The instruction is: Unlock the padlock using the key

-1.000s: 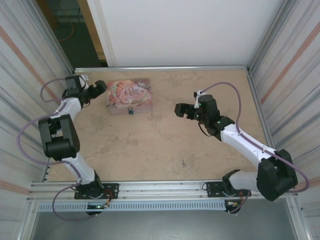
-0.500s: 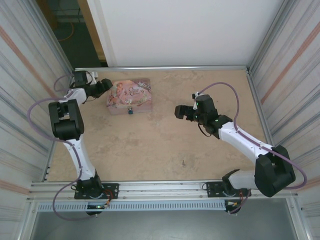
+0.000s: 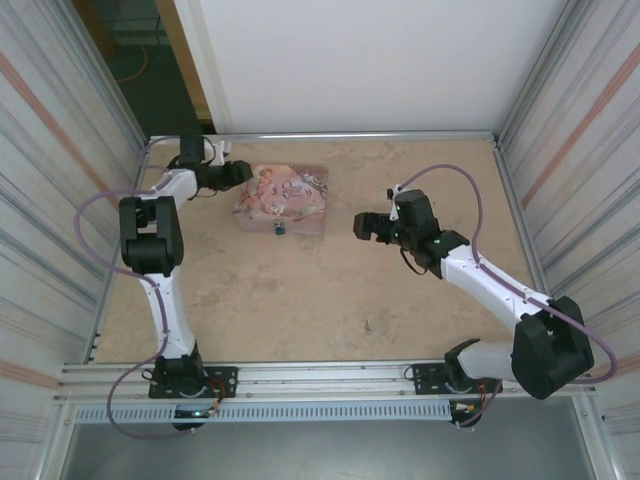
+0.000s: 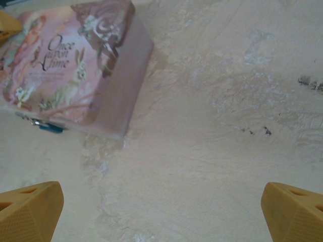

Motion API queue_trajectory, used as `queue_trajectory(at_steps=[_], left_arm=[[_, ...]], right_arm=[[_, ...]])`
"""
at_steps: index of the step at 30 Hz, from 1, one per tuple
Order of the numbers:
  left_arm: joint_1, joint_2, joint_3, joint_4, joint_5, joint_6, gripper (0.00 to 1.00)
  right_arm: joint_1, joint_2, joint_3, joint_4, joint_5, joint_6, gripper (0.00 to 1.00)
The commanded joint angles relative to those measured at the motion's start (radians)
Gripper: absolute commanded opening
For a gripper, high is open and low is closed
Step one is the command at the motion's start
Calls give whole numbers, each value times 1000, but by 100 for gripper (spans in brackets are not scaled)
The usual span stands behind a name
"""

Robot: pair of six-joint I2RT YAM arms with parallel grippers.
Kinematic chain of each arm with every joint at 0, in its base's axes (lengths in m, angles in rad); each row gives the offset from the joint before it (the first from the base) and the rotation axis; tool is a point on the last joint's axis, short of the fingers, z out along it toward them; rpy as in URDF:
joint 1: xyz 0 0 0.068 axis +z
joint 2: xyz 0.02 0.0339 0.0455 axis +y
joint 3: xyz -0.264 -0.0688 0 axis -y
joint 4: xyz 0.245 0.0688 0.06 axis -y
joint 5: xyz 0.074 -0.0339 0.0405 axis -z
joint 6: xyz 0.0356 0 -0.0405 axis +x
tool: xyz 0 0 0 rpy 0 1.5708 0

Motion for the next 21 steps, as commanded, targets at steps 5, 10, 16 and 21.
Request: queue_trajectory(at_steps=[5, 10, 16, 21], left_arm=[[-102, 27, 36, -61, 31, 48, 51], [-178, 22, 18, -52, 9, 22, 51], [-246, 8, -15, -6, 2, -24, 52], [-254, -25, -11, 12, -12, -52, 61]], right_arm=[[-7, -64, -36, -44, 31, -10, 99], [-7, -93, -58, -70, 42, 12, 99], [-11, -137, -90, -97, 57, 41, 99], [-15, -178, -107, -132, 63, 65, 99]])
